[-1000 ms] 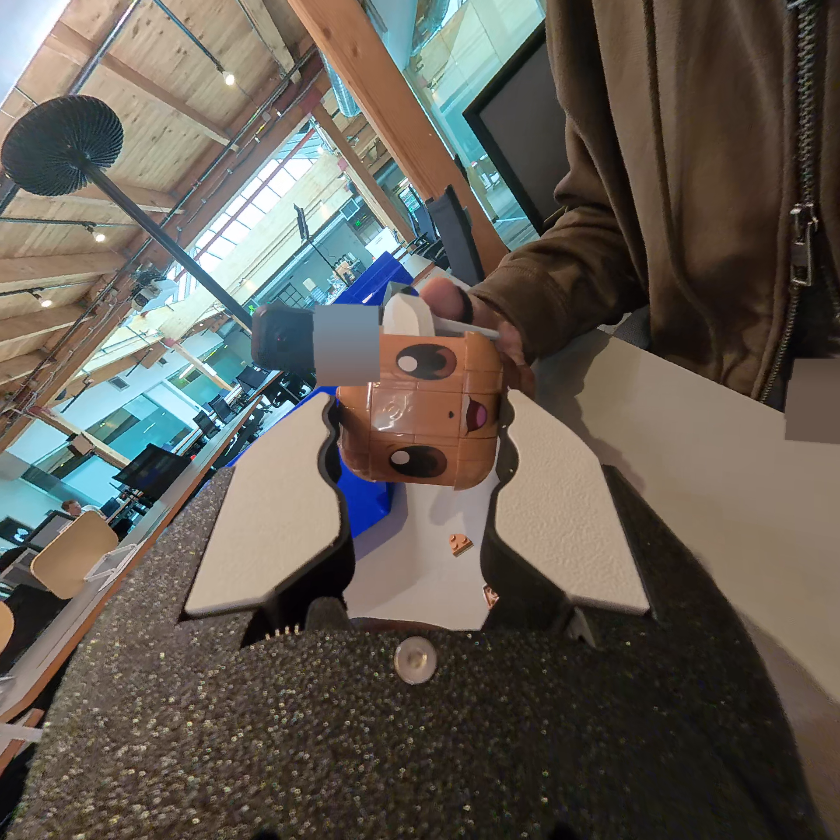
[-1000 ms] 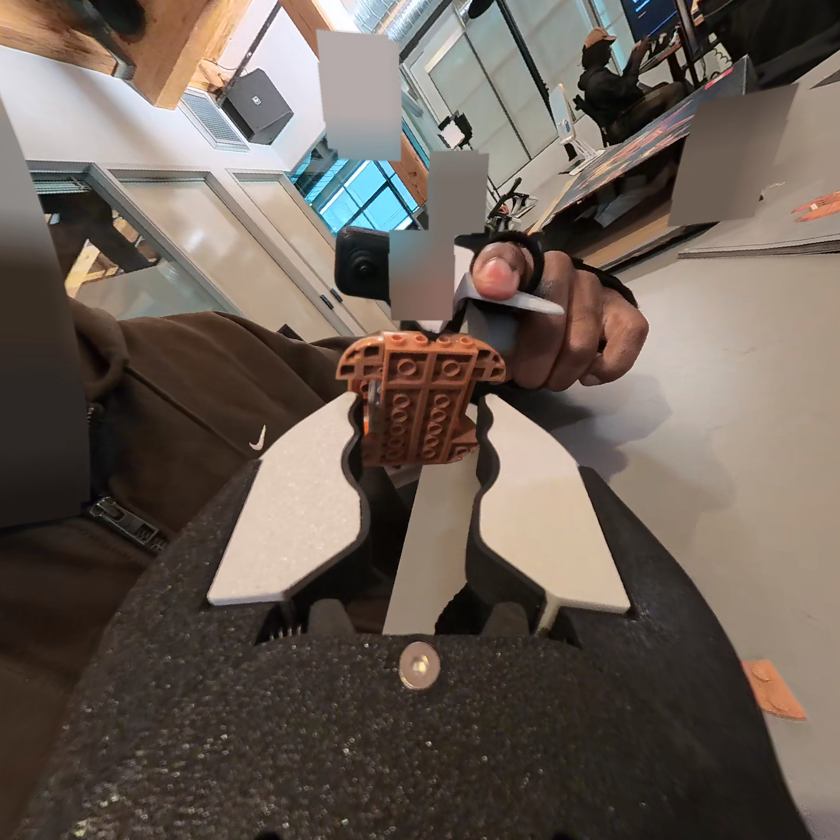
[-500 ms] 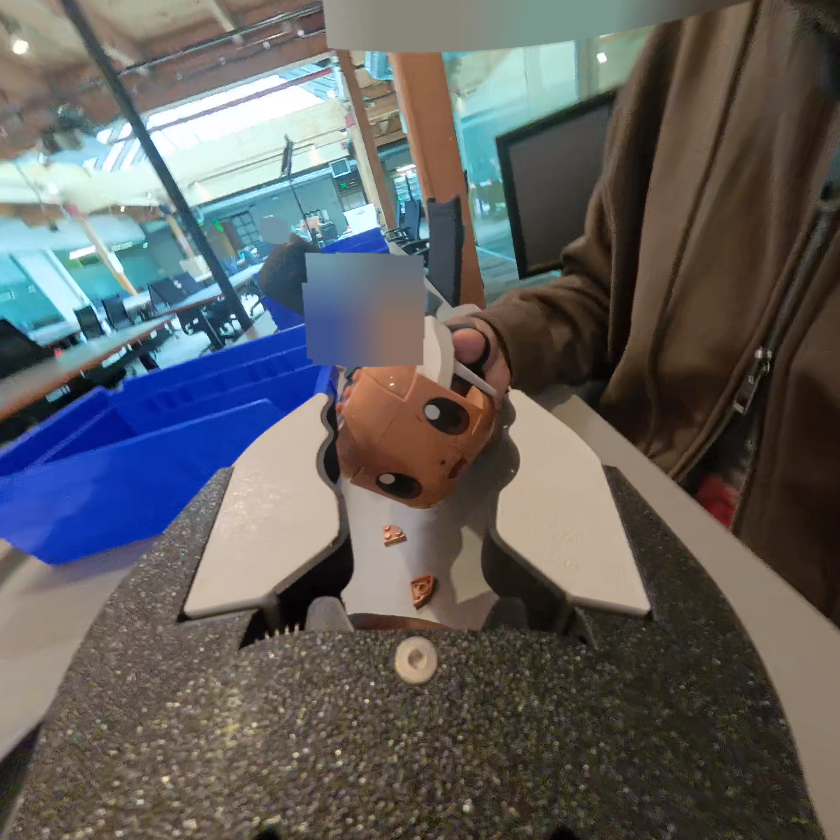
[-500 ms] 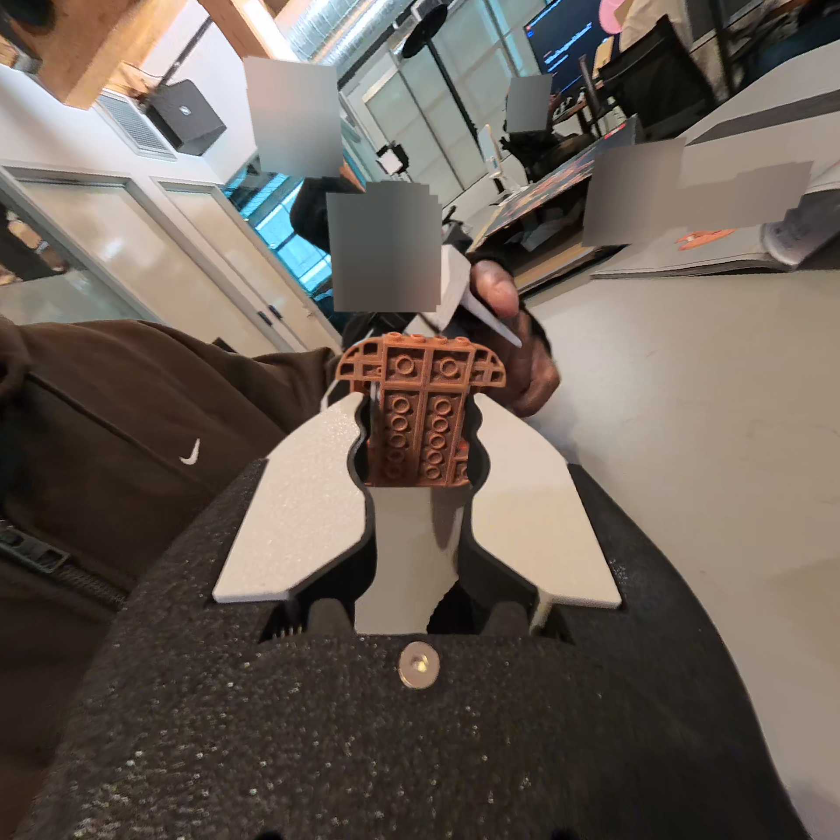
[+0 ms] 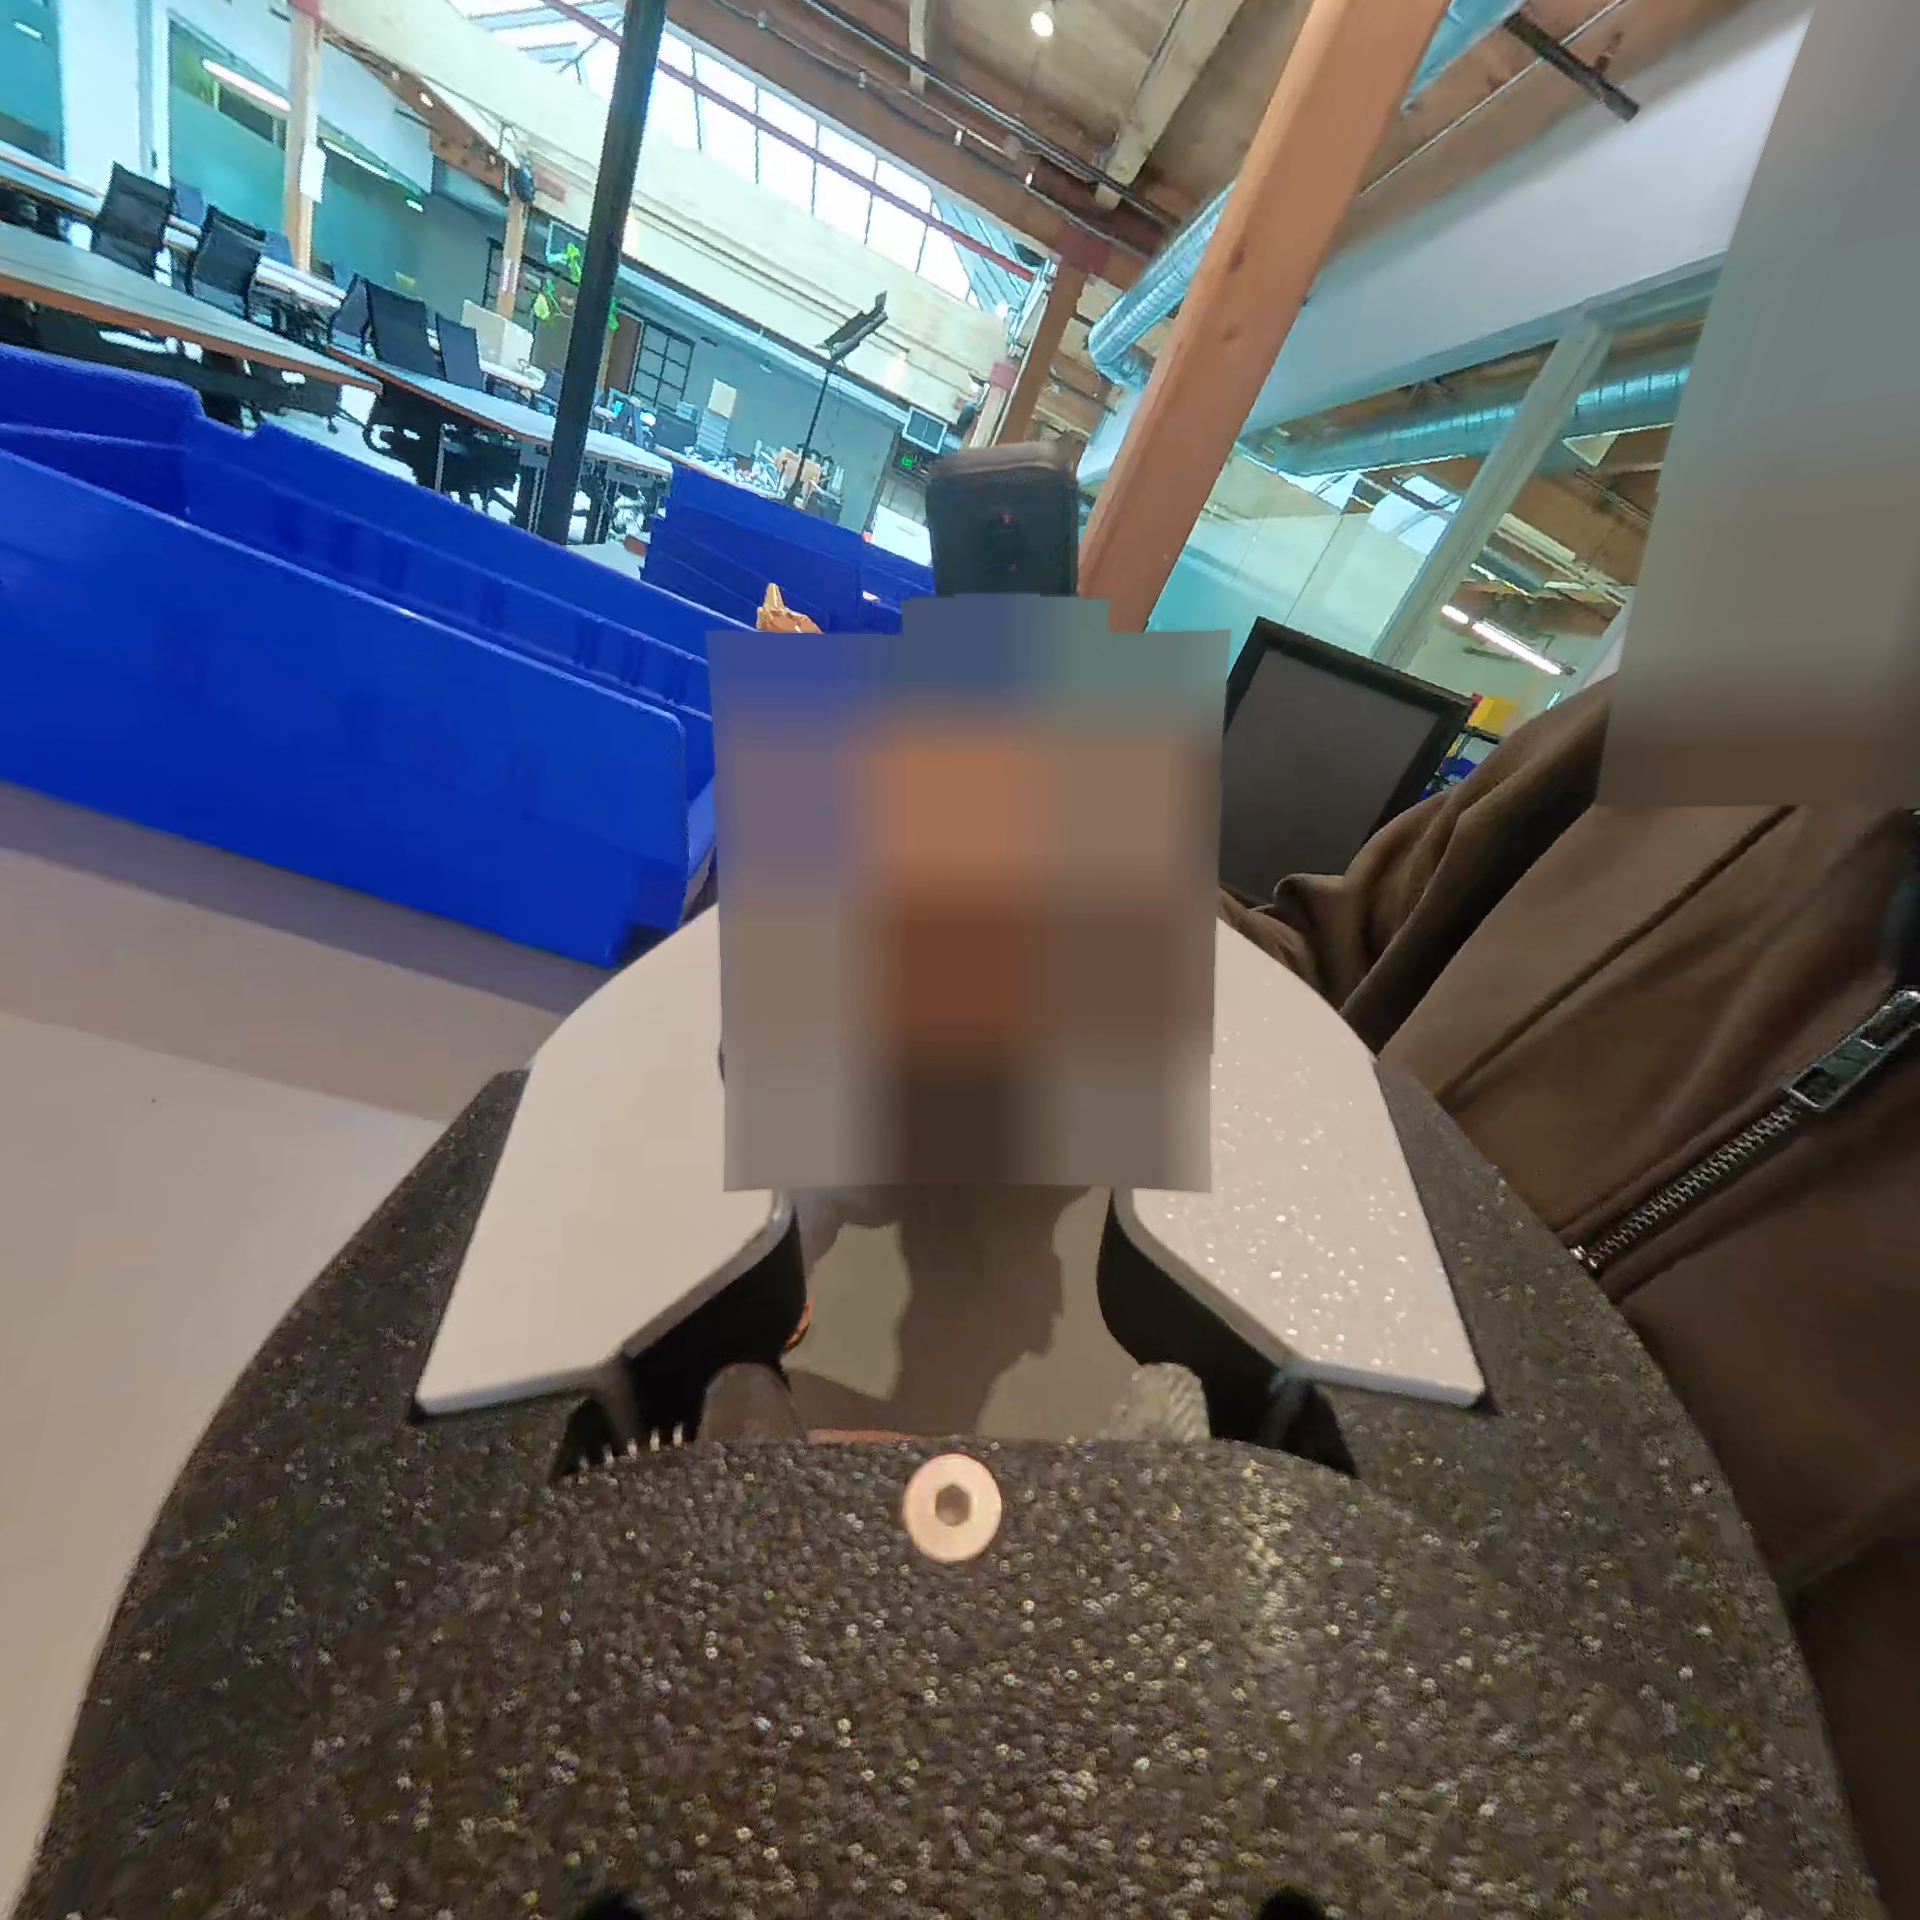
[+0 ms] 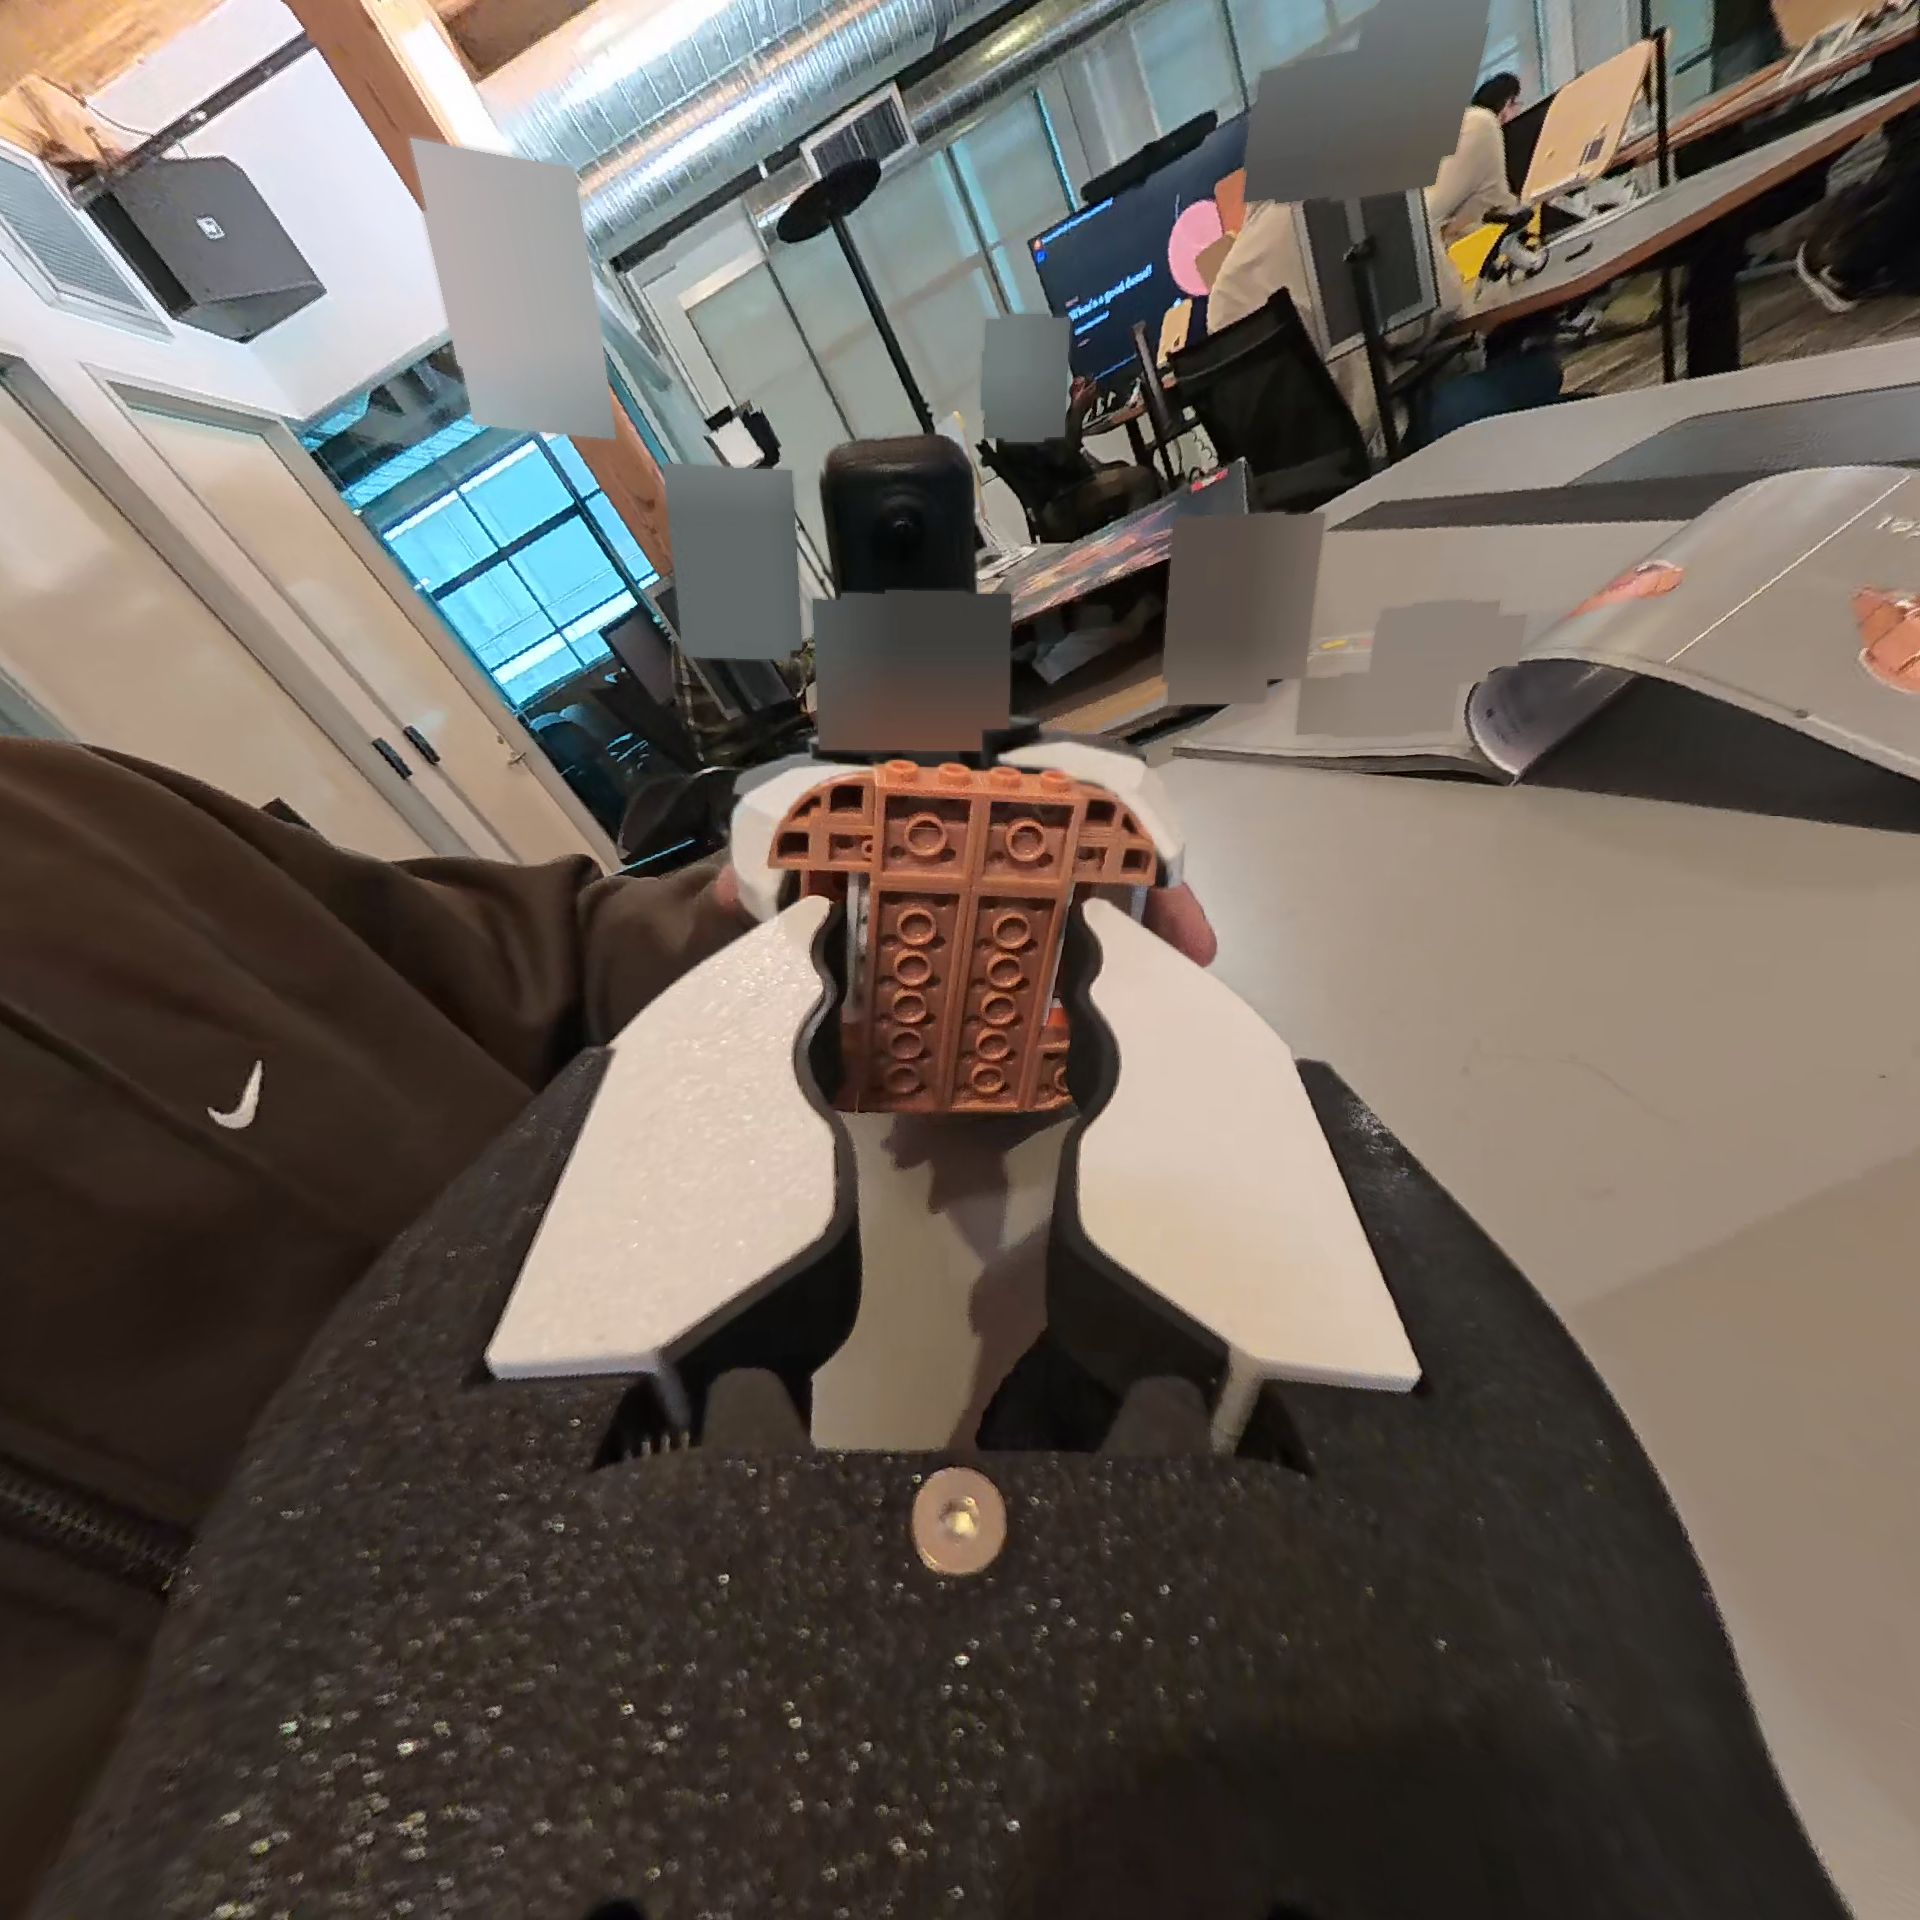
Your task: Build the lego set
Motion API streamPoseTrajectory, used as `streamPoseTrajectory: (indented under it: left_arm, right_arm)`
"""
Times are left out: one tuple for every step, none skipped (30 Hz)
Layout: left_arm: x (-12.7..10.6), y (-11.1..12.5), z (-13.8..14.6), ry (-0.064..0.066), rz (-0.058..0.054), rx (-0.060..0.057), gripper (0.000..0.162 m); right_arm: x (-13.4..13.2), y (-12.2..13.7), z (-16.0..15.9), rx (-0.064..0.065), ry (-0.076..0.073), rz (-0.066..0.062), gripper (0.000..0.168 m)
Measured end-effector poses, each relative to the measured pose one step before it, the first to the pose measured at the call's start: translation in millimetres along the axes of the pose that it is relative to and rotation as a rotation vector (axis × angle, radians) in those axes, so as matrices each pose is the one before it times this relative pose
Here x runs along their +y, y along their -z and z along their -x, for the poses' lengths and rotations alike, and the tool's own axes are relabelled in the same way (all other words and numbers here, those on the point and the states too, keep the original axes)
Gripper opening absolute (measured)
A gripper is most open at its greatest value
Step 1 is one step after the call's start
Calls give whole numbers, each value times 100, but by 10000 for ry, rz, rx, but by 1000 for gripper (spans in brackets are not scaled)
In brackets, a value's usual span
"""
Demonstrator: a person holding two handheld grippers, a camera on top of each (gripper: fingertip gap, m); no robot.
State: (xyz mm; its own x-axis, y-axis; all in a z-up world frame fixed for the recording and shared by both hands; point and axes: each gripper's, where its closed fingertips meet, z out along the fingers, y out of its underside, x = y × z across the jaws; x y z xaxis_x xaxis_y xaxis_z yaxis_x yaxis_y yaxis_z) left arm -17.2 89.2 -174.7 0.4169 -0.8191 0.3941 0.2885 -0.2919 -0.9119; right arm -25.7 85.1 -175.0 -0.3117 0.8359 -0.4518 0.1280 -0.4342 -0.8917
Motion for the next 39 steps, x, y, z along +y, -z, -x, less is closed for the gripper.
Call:
streamPoseTrajectory:
  left_arm:
    - [205,-103,-91,74,101,72,69]
    - [202,-131,-150,52,82,93,69]
    - [237,-144,-157,43,95,93,69]
    - [277,-155,-62,55,123,50,69]
    - [299,-135,47,58,137,-10,68]
    - [238,-101,72,56,100,-3,68]
    - [77,-41,-75,77,-14,99,67]
    - [-16,-15,-98,118,-61,118,65]
    - [-39,5,-102,107,-72,117,63]
    - [-56,6,-46,77,-83,74,62]
    - [-46,11,-11,44,-75,46,62]
    - [-27,17,-6,40,-64,55,62]
    - [-42,38,-23,56,-75,70,62]
    - [-81,54,-22,71,-96,87,62]
    - [-148,70,-83,96,-132,119,62]
    - [-195,89,-120,128,-148,151,61]
    - [-201,84,-118,156,-159,146,61]
    - [-140,55,-60,177,-113,114,61]
    - [-63,26,-33,163,-65,82,61]
    - [-57,25,-71,115,-60,90,61]
    - [-61,6,-80,66,-59,77,61]
    - [-34,8,-34,29,-32,33,61]
    - [-21,11,11,6,0,-6,61]
    - [-35,27,37,-7,-8,-23,61]
    - [-25,23,31,-14,-7,-22,61]
    - [6,10,29,-25,10,-29,61]
    - [1,-3,19,-51,19,-40,61]
    - [-14,7,68,-74,21,-78,61]
    - [3,5,129,-130,51,-148,61]
    - [-15,15,187,-195,61,-214,61]
    - [-31,22,145,-209,40,-199,62]
    - [-16,10,90,-173,41,-146,62]
    - [9,-4,42,-122,54,-96,62]
    - [41,-13,33,-81,40,-68,62]
    - [59,-30,36,-33,44,-45,63]
    - [108,-45,17,-1,58,-20,64]
    - [127,-64,7,6,66,-5,65]
    - [120,-75,-2,9,66,-7,67]
    - [110,-65,-16,-3,47,-1,68]
  right_arm:
    - [-55,0,-33,15,-5,-27,39]
    - [12,-37,-17,6,-18,0,40]
    - [37,-43,-49,28,-12,9,40]
    - [34,-48,-35,31,9,3,40]
    - [1,-58,5,12,19,-5,40]
    - [12,-53,59,-16,13,7,40]
    - [10,-63,50,-13,15,6,40]
    - [-5,-44,12,16,11,-12,40]
    - [-34,-29,-6,16,-6,-22,40]
    - [-18,-9,-2,3,-19,-18,40]
    - [-5,1,-16,-3,-18,0,40]
    - [23,5,-2,-2,-16,15,40]
    - [34,-3,-9,2,-23,17,40]
    - [24,-6,-2,-5,-31,21,40]
    - [-2,-18,43,-19,-26,15,40]
    - [-7,-5,71,-25,-8,16,40]
    - [-22,-25,68,-2,12,30,40]
    - [-4,-31,33,34,39,49,40]
    - [-22,-27,7,57,62,45,40]
    - [-50,-34,37,40,74,27,41]
    - [-68,-23,50,28,74,23,41]
    - [-62,-15,14,58,86,25,41]
    - [-43,10,-32,85,102,31,41]
    - [-34,8,-60,91,99,21,41]
    - [-19,19,-39,79,81,10,41]
    - [-10,3,-40,65,59,5,41]
    - [-5,1,-30,62,45,2,41]
    - [-12,9,-68,87,47,7,41]
    - [6,35,-130,124,75,28,41]
    - [17,40,-157,152,109,43,40]
    - [46,14,-111,134,117,59,40]
    - [88,-28,-35,93,115,81,40]
    - [88,-45,9,78,114,67,40]
    - [59,-42,3,98,144,61,40]
    - [56,-41,4,107,177,79,40]
    - [53,-29,-18,114,187,99,40]
    - [49,-23,-19,113,178,111,40]
    - [51,-30,-17,103,158,107,40]
    - [27,-36,-14,96,134,79,40]
